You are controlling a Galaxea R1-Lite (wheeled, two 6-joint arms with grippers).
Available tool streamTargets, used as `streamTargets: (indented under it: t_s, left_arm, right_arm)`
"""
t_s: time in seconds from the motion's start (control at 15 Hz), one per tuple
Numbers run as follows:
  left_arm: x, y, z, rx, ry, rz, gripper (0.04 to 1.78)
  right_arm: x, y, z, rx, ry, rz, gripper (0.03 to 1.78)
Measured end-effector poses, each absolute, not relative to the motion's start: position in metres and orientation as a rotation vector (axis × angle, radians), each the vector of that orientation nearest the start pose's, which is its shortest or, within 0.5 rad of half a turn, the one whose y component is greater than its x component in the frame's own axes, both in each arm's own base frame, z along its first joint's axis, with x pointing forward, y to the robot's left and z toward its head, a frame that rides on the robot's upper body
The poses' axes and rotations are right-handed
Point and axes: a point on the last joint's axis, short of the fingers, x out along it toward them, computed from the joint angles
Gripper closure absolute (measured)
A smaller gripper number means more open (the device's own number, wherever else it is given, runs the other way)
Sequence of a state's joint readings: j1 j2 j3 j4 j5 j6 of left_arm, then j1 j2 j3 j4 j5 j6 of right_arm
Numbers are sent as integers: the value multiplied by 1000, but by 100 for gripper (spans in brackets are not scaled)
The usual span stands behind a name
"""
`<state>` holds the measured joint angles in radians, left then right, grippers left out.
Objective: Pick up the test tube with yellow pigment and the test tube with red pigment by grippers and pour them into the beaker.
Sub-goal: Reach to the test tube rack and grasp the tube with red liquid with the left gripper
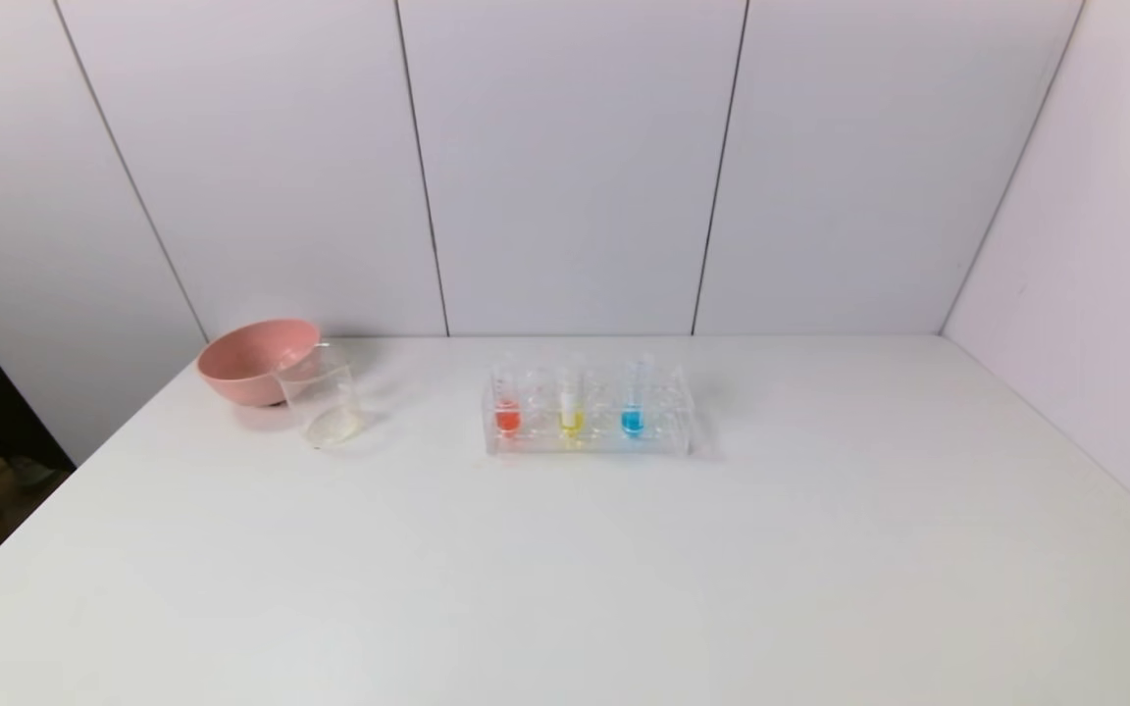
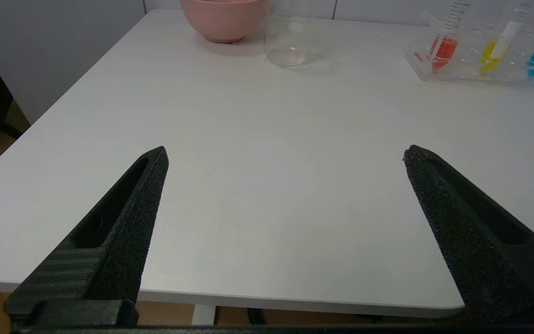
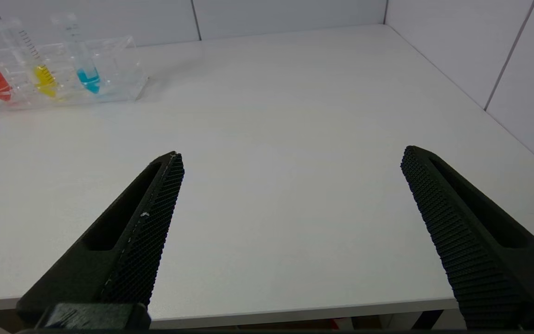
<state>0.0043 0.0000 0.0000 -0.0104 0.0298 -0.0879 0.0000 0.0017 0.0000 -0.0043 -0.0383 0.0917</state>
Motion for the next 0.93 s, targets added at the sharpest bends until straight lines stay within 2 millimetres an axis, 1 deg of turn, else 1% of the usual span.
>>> streamTargets:
  t_s: [0.33, 0.47, 0.93]
  left_arm:
    - [-23, 1, 76, -84, -11, 33, 5]
    - [-23, 0, 76, -55, -7, 28, 5]
    - [-23, 1, 76, -60, -3, 27, 4]
  right_arm:
    - [-23, -1, 76, 92, -4, -38, 10]
    - [-23, -1, 76, 92, -4, -38, 10]
    - [-23, -1, 76, 92, -4, -38, 10]
